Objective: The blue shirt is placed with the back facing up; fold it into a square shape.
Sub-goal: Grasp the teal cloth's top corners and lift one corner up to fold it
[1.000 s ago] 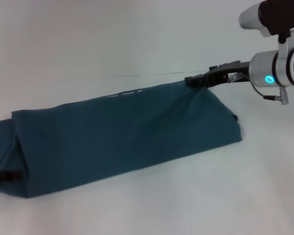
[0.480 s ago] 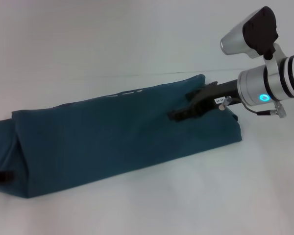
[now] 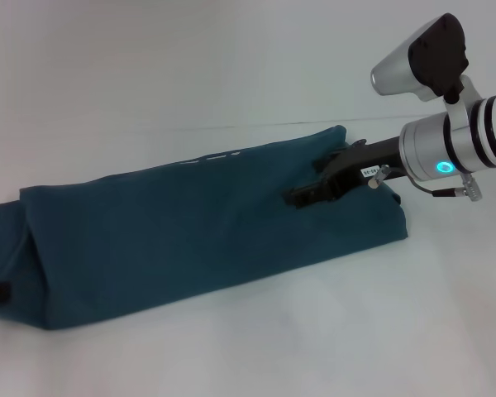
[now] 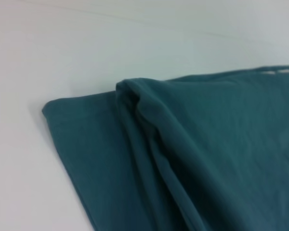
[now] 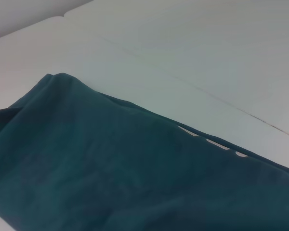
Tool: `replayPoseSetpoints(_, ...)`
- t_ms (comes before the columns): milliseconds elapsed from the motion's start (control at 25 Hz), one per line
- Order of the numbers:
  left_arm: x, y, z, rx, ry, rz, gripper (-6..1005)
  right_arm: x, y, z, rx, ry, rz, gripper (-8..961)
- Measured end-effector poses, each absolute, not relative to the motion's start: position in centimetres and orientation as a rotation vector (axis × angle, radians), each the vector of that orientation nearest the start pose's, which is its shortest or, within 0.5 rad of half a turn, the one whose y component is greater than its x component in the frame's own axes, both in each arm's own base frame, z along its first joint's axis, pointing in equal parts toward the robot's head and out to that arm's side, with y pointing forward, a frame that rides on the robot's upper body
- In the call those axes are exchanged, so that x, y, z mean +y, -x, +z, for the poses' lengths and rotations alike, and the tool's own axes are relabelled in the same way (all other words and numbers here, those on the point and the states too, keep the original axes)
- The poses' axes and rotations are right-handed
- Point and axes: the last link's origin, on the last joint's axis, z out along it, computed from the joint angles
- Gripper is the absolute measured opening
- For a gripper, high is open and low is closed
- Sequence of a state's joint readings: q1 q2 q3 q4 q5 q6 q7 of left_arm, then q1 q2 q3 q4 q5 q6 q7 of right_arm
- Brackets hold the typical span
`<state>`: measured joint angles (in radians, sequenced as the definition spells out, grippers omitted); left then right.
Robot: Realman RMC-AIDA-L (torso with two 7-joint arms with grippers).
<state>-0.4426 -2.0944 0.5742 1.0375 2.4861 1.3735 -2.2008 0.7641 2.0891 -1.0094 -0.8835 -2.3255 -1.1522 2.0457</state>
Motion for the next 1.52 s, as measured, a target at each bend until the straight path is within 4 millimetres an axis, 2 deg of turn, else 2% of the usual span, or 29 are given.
replayPoseSetpoints(80, 32.7, 34.3, 7.1, -1.482, 2.085, -0.205, 36, 42.7, -18.7, -0.7, 0.747, 2.578, 0.106, 926)
replayPoseSetpoints(560, 30.3, 35.8, 7.7, -1.524, 1.976, -0.486, 42, 42.7, -18.5, -0.9, 0.747, 2.587, 0.104, 926)
replayPoseSetpoints(720, 30.1, 35.9, 6.8, -1.533, 2.011, -0.463, 44, 42.7, -18.4, -0.9, 0.747, 2.587, 0.105, 926)
replayPoseSetpoints(1040, 31.4, 35.4, 7.6, -1.459, 2.054, -0.401, 49, 42.6, -18.4, -1.0, 0.748, 2.593, 0.097, 926)
replayPoseSetpoints(1320, 32.3, 35.6, 7.2, -1.425, 2.085, -0.235, 275, 42.4, -18.7, -1.1, 0.76, 2.593, 0.096, 927)
replayPoseSetpoints(1480, 32.6, 35.8, 7.5, -1.42, 2.061, -0.222, 414, 42.4, -18.7, -1.2, 0.765, 2.595, 0.096, 928)
replayPoseSetpoints(1520, 32.6, 35.8, 7.7, -1.418, 2.055, -0.226, 494, 42.4, -18.7, -1.2, 0.765, 2.595, 0.096, 928)
